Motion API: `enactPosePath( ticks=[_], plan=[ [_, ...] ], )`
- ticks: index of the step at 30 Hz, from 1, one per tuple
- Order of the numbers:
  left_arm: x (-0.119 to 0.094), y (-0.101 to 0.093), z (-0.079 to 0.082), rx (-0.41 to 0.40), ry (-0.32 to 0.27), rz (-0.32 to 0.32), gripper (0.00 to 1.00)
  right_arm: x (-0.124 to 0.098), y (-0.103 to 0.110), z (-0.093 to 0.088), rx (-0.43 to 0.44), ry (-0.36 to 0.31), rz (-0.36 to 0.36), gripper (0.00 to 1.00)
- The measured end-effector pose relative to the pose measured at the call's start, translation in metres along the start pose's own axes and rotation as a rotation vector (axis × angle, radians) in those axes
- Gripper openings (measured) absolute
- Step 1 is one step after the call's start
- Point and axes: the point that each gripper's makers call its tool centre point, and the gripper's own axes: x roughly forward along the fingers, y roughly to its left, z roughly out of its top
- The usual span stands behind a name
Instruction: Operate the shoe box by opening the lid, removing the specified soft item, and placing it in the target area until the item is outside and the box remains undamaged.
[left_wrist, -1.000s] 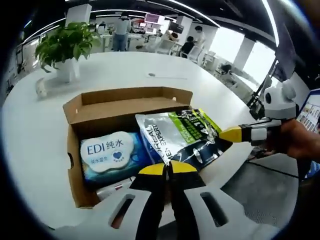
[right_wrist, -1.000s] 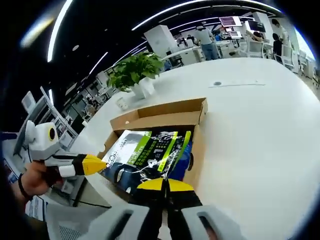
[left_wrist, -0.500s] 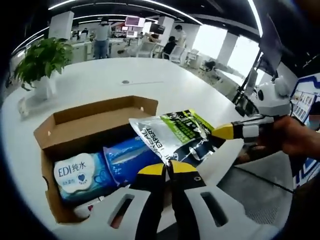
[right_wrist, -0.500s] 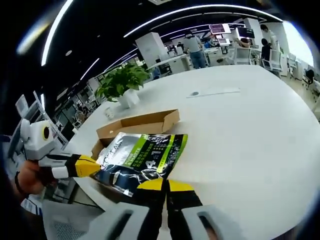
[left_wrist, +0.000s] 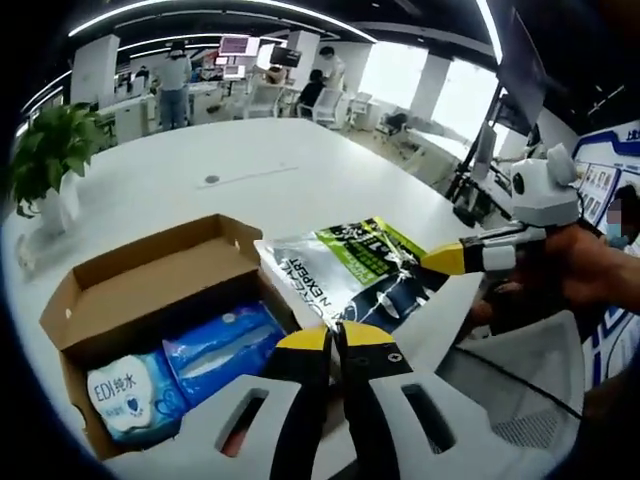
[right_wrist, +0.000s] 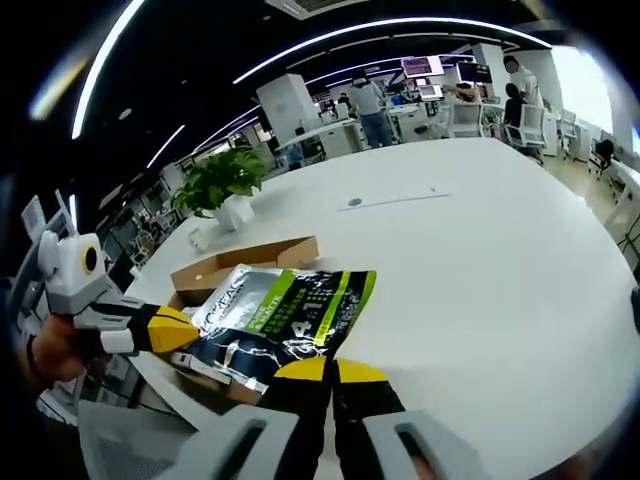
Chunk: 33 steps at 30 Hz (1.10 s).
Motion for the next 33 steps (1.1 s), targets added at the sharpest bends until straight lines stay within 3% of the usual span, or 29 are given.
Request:
enactPosePath(
  ticks=[12,20,33],
  plan=[
    [0.035,-0.013,-0.006,0.057,0.067,0.007,0.02,0.006,-0.035,-0.003,0.011,0.045,-0.03,0.0],
    [0.059,-0.015,-0.019,0.084,0.127,0.008,0.02,0.017,-0.052,-0.004,0.0,0.072,-0.044,0.0],
    [0.083,-0.001,-0.019,0.095,0.184,0.042,0.02,0.044,-0.068,-0.008,0.018,0.108,-0.031,0.0]
  ],
)
